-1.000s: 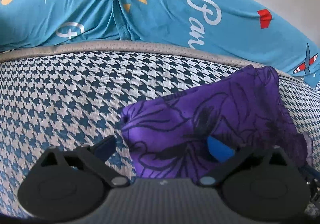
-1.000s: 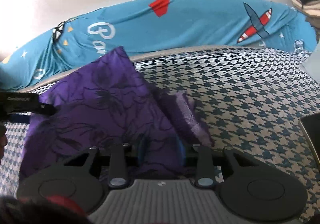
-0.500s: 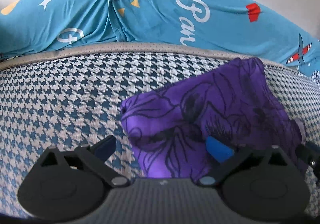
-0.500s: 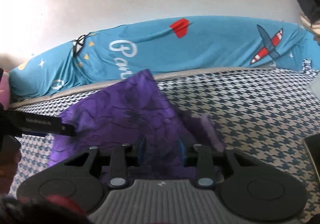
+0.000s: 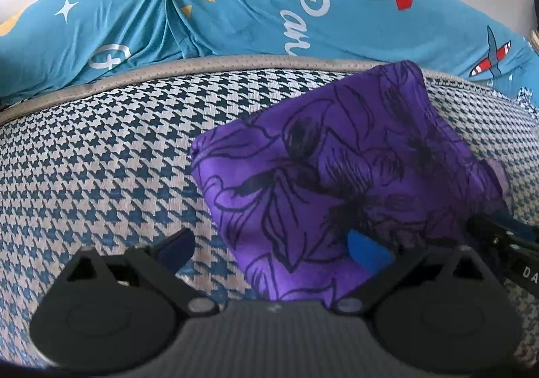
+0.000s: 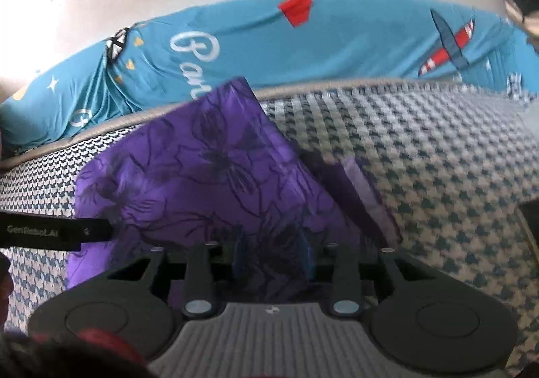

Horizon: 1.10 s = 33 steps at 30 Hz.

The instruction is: Fold clothes

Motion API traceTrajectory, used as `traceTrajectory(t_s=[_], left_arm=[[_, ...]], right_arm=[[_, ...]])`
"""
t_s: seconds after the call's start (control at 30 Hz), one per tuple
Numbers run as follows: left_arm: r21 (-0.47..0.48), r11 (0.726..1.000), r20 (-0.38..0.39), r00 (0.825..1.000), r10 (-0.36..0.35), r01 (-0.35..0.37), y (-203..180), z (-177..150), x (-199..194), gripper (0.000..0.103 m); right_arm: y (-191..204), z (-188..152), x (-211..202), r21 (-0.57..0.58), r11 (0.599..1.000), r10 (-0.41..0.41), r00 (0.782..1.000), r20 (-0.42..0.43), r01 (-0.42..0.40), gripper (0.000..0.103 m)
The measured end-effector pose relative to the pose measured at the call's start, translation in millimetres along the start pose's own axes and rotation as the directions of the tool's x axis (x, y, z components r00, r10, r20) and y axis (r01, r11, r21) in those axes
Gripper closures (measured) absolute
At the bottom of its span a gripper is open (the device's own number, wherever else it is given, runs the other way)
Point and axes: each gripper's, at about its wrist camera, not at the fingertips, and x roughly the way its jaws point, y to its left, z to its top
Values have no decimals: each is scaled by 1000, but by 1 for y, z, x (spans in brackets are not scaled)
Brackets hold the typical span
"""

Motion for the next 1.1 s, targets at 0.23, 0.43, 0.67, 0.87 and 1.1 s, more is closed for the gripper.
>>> traceTrajectory(t_s=[0.23, 0.43, 0.67, 0.87, 1.1], left_arm=[[27, 1000, -5, 1000, 13, -13, -3, -2, 7, 0], [53, 999, -4, 1000, 13, -12, -4, -2, 10, 0], [57, 998, 3, 1000, 10, -10, -2, -2, 8, 0], [66, 998, 14, 1000, 22, -23, -4, -5, -5, 0], [91, 996, 13, 1000, 12, -13, -8, -12, -20, 0]], right_arm=[[-4, 0, 8, 40, 999, 8, 1000, -26, -7, 69], [-3, -1, 7, 44, 999, -1, 1000, -29, 2, 69], [0, 0, 7, 35, 999, -15, 999, -30, 16, 68], [2, 0, 5, 35, 999, -29, 999, -26, 29, 66], [2, 5, -3, 34, 999, -16, 1000, -26, 17, 56]])
